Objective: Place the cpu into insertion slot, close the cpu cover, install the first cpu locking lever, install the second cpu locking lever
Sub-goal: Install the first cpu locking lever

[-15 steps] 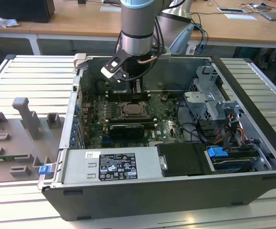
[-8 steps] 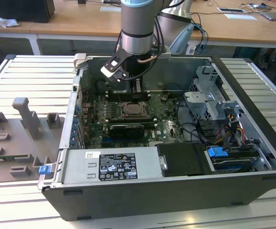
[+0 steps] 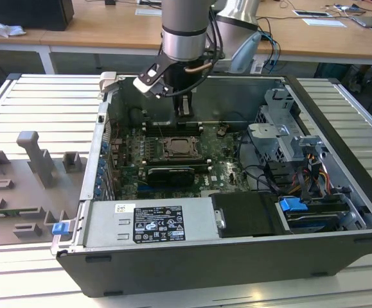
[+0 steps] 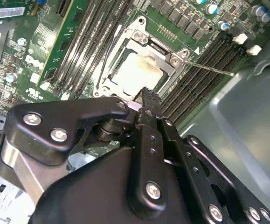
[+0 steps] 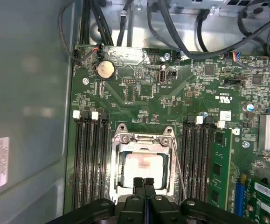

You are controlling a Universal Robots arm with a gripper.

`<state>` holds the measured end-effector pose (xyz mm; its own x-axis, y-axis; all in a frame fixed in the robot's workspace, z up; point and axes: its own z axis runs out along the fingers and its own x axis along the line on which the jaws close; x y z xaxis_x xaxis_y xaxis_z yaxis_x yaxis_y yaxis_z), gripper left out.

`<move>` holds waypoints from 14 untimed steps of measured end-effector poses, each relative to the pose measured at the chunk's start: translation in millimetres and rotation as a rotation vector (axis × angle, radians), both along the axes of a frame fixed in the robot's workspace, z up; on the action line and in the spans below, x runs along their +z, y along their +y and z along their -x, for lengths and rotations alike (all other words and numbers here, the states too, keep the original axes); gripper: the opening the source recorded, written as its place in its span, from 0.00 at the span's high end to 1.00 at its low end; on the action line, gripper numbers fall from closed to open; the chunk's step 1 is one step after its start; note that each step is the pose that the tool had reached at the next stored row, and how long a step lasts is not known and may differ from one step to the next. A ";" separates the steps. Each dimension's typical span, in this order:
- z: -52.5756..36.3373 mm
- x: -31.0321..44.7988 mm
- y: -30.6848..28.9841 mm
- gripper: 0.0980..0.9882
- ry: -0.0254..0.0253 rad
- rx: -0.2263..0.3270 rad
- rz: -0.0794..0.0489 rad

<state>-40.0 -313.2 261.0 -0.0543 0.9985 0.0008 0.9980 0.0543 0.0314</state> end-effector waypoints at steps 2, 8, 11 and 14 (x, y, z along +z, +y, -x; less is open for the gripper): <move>0.3 11.8 0.0 0.99 -0.0001 0.000 0.000; 0.4 24.6 0.0 0.99 -0.0002 0.001 0.000; 0.5 24.6 0.1 0.99 0.0000 0.060 0.000; 0.4 24.5 0.1 0.99 0.0000 0.137 0.000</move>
<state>-40.4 -313.1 285.4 -0.1901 0.9818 0.0004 0.9813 0.1900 0.0314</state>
